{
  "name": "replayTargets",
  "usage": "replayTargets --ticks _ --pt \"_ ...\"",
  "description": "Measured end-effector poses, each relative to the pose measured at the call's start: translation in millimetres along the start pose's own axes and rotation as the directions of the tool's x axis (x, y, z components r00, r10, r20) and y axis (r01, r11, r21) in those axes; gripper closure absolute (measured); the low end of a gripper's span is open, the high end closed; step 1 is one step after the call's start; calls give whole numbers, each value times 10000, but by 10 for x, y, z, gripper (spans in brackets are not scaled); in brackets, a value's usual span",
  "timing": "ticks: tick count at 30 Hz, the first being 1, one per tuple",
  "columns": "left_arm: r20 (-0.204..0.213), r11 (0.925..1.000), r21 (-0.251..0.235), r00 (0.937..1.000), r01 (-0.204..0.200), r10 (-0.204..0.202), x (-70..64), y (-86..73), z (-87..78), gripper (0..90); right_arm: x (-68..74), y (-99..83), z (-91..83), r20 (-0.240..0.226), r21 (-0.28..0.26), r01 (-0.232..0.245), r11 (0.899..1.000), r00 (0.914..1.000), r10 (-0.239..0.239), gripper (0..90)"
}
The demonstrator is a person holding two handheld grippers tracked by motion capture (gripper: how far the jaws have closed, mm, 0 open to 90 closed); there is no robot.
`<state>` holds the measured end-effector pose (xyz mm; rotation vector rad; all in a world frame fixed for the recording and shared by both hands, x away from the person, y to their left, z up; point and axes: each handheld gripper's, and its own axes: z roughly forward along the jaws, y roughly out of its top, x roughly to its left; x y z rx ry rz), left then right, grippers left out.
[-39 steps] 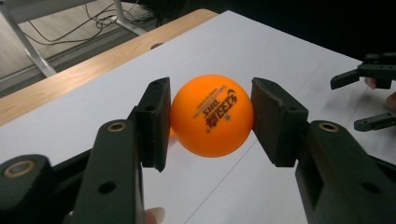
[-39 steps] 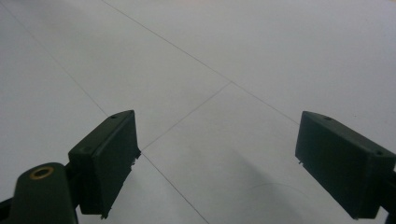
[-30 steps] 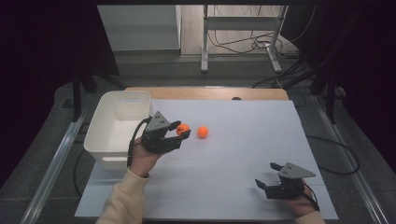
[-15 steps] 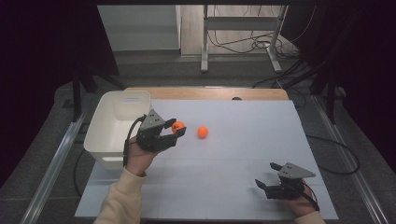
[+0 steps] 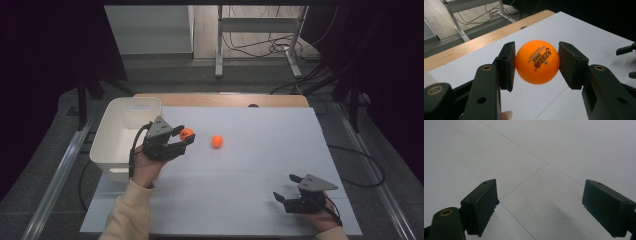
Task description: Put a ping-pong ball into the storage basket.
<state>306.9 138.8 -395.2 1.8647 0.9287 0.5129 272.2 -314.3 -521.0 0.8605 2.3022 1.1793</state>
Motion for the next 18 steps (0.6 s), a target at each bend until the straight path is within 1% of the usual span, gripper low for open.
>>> replayTargets --ticks 11,18 --pt "-281 9992 -298 9992 271 -280 107 7 -114 502 -2 0 0 13 1 -20 10000 10000 20 134" --pt "-477 9987 -392 9983 325 -344 146 5 -154 502 -1 0 0 16 5 -12 10000 10000 12 135"
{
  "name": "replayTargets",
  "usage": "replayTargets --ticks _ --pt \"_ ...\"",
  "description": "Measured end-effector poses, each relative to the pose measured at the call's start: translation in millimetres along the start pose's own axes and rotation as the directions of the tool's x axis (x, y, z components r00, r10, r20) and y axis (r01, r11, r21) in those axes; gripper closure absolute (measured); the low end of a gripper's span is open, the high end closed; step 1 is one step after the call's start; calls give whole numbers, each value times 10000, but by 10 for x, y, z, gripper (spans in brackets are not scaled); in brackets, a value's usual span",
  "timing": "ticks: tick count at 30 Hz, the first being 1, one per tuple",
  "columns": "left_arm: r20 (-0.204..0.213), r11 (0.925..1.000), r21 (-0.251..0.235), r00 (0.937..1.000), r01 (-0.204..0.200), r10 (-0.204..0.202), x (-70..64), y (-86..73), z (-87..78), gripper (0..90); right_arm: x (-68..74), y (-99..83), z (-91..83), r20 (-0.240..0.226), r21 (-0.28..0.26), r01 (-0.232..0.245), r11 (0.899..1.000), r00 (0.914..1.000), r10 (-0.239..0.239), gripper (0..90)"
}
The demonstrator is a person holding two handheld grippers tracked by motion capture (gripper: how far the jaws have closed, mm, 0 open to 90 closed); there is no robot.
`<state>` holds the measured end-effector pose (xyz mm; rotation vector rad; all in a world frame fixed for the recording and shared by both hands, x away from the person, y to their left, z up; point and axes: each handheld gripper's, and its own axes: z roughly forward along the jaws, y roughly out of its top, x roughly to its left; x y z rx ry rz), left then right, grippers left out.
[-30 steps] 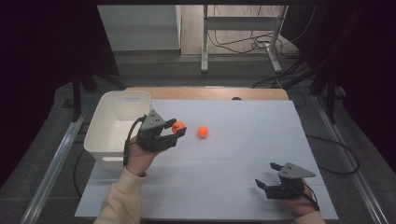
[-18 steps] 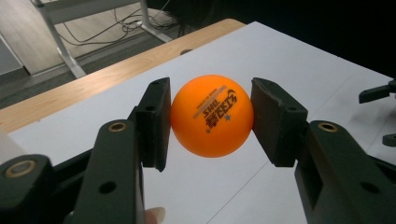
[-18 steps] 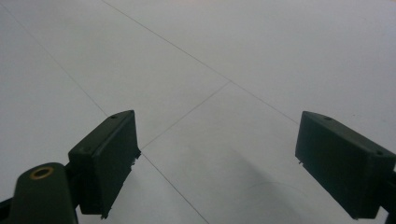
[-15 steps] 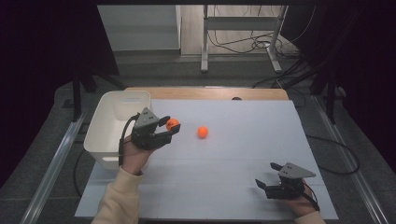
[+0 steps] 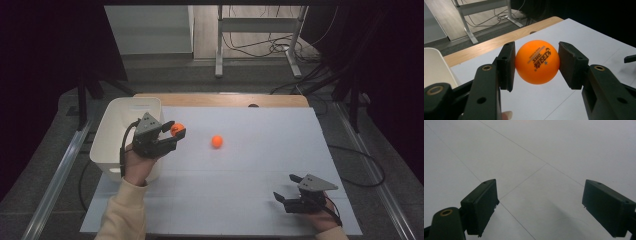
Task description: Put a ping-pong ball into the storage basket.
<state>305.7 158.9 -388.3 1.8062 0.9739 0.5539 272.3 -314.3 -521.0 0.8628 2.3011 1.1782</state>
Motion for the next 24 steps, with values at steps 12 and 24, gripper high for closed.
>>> replayTargets --ticks 12,24 --pt "-298 9995 -201 9992 244 -250 103 -5 -92 501 0 1 1 19 -3 -13 10000 10000 13 134" --pt "-456 9986 -345 9981 405 -421 156 -10 -142 502 -2 0 1 45 10 -15 10000 10000 15 135"
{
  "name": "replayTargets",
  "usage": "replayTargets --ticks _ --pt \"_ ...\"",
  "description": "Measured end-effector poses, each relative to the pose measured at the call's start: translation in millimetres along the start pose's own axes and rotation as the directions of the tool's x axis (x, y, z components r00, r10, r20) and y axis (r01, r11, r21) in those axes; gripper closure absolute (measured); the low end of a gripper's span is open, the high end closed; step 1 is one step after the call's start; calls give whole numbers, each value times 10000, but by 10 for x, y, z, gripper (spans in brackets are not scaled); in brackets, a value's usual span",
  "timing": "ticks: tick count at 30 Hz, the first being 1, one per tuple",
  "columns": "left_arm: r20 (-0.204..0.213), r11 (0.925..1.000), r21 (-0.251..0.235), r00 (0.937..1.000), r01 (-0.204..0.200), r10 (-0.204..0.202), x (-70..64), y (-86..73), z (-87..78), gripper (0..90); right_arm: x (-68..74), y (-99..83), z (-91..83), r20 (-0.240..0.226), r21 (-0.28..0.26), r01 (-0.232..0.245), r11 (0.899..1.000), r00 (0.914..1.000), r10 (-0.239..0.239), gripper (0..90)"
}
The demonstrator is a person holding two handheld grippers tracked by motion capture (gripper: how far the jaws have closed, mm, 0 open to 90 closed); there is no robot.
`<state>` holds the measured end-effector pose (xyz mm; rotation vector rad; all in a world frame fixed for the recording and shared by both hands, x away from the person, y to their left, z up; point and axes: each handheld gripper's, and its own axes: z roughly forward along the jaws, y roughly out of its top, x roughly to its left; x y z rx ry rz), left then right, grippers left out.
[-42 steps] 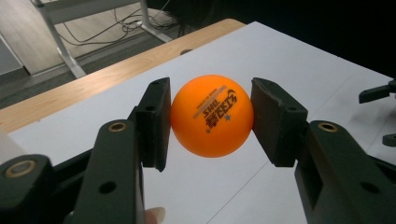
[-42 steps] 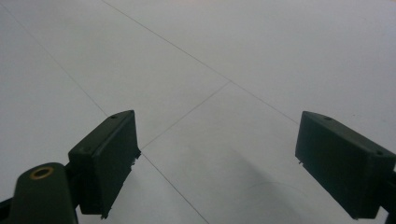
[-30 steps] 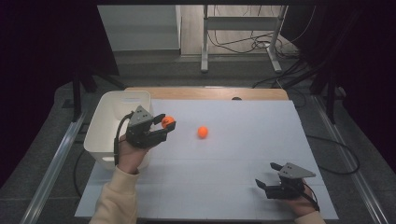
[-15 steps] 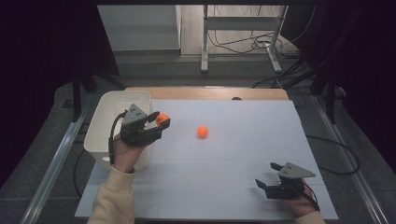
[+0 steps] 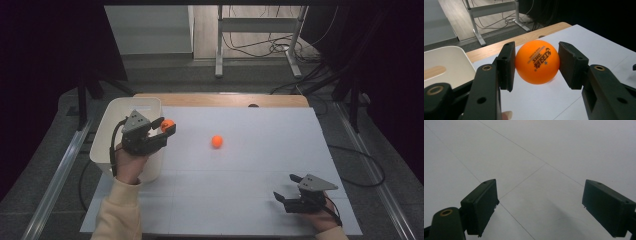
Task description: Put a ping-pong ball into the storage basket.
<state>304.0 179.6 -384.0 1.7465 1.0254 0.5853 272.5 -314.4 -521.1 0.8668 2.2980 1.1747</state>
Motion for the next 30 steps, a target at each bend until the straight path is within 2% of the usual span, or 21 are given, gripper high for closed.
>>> replayTargets --ticks 21,30 --pt "-192 9999 -28 9997 162 -162 67 6 -8 502 -6 4 0 25 20 -15 10000 10000 15 135" --pt "-367 9984 400 9986 408 -393 156 2 63 502 7 11 -27 108 -40 9 10000 9999 -9 135"
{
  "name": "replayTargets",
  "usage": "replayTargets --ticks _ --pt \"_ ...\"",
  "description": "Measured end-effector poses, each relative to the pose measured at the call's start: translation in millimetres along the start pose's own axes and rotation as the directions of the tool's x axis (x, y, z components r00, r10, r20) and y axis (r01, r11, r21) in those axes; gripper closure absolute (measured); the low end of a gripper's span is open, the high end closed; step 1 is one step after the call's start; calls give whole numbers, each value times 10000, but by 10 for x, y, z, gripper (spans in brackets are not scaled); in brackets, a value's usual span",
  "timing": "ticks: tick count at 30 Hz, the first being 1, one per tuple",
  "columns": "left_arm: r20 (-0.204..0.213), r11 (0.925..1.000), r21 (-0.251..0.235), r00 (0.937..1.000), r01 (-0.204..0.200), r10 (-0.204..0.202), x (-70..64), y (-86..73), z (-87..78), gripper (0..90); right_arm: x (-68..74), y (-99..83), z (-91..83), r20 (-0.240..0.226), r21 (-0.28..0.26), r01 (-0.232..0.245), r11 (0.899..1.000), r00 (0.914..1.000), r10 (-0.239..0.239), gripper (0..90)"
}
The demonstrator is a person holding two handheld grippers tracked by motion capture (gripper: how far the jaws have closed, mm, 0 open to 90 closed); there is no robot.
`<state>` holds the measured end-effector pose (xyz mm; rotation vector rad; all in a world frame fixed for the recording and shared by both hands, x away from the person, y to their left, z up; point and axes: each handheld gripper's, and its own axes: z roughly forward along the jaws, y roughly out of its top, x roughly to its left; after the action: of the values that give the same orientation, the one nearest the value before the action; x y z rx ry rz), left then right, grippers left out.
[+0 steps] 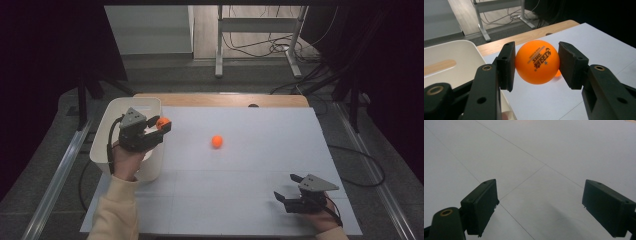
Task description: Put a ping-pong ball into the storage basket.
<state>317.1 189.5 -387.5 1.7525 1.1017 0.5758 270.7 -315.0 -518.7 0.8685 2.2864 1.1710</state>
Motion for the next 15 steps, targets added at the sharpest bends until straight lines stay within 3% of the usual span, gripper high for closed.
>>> replayTargets --ticks 15 --pt "-415 9983 552 9990 212 -190 157 86 160 502 -2 2 -2 -85 -103 -36 9999 10000 36 135"
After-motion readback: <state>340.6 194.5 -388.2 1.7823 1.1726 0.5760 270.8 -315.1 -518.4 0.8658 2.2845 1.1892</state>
